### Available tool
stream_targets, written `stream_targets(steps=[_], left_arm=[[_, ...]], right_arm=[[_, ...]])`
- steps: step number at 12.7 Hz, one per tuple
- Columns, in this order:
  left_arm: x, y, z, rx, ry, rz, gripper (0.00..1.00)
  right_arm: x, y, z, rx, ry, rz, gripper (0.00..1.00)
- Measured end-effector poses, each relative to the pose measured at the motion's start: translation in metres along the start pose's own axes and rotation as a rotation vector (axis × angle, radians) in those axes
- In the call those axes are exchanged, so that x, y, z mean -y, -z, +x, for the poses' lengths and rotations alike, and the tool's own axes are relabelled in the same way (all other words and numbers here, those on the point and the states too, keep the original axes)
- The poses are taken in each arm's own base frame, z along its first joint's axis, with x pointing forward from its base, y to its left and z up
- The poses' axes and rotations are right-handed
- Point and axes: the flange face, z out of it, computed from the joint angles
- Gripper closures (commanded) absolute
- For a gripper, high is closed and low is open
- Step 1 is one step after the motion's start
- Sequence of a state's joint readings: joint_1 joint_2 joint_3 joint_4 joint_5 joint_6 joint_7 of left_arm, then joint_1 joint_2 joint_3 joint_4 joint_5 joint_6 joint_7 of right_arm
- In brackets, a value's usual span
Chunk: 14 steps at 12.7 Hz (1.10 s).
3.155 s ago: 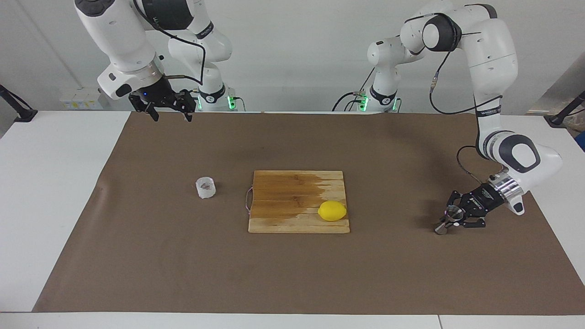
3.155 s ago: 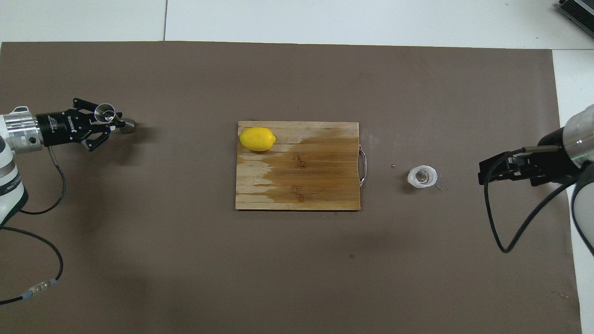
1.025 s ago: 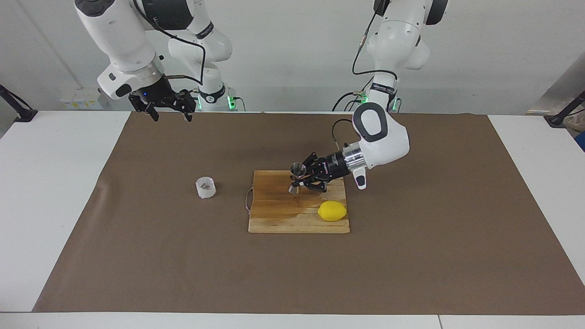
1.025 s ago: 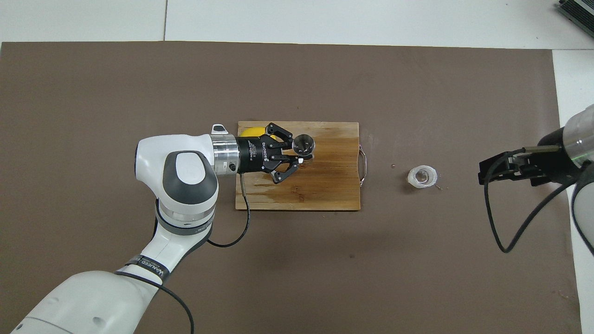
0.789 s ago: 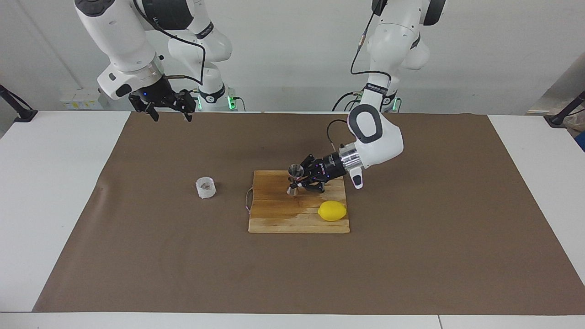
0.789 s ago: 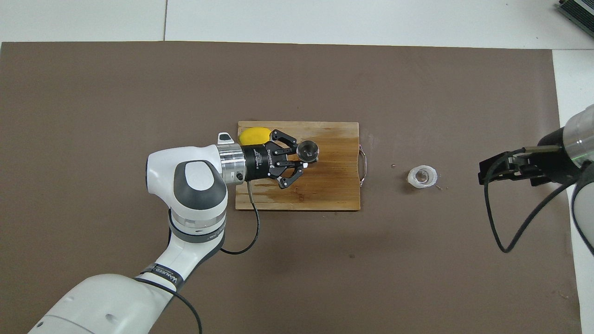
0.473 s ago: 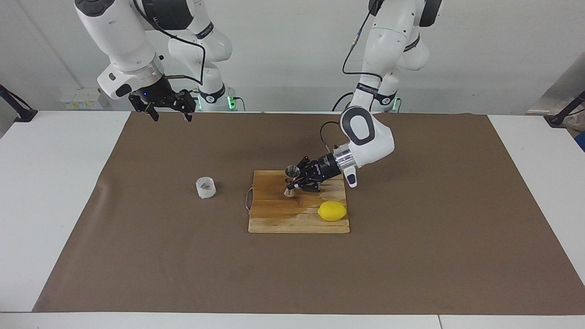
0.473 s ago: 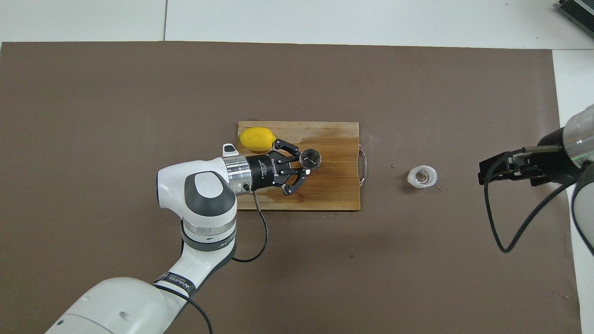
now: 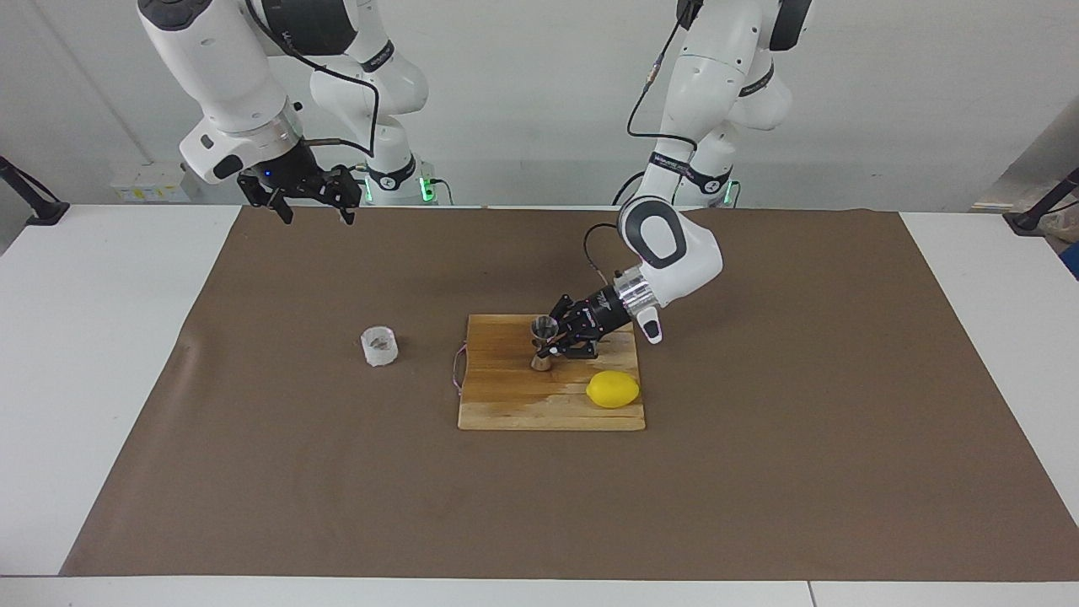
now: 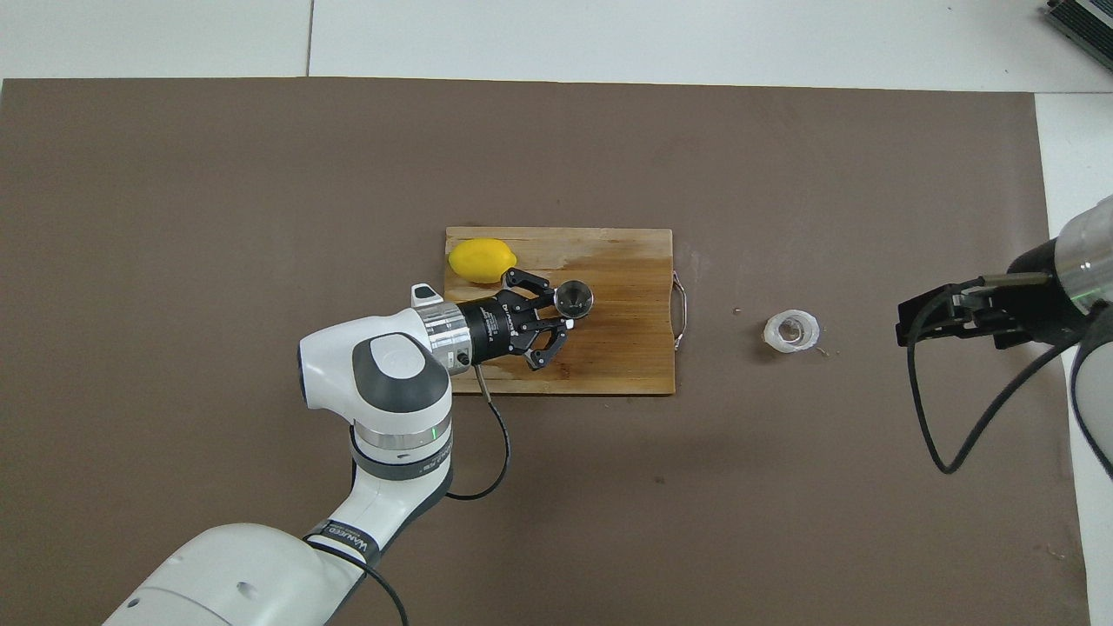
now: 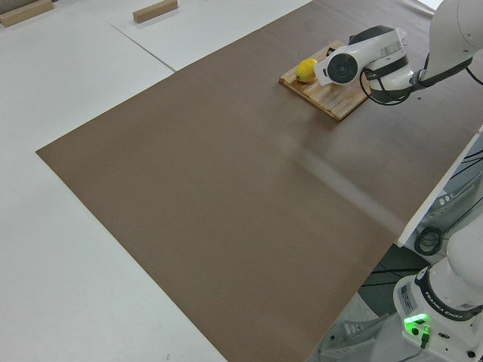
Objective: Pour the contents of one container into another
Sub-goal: 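Lower the metal cup onto the board center and open the left gripper, then withdraw the left gripper back toward its rest position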
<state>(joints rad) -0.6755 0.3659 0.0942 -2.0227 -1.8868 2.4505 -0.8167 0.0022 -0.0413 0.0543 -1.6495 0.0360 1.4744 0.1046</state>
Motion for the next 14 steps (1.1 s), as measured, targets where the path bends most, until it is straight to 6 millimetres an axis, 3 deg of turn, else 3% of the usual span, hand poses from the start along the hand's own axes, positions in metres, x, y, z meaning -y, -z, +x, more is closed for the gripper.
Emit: stream_targets(steps=[1, 9, 12, 14], left_arm=[[0.001, -0.001, 0.001, -0.003, 0.001, 0.000, 0.01], [0.000, 0.001, 0.002, -0.031, -0.041, 0.020, 0.00], [-0.004, 0.006, -0.005, -0.097, -0.183, 0.096, 0.00], [-0.010, 0.020, -0.023, -0.155, -0.338, 0.165, 0.00]], right_arm=[[0.000, 0.000, 0.000, 0.000, 0.000, 0.000, 0.00], [0.000, 0.000, 0.000, 0.000, 0.000, 0.000, 0.00], [0.000, 0.000, 0.000, 0.000, 0.000, 0.000, 0.00], [0.000, 0.000, 0.000, 0.000, 0.000, 0.000, 0.00]])
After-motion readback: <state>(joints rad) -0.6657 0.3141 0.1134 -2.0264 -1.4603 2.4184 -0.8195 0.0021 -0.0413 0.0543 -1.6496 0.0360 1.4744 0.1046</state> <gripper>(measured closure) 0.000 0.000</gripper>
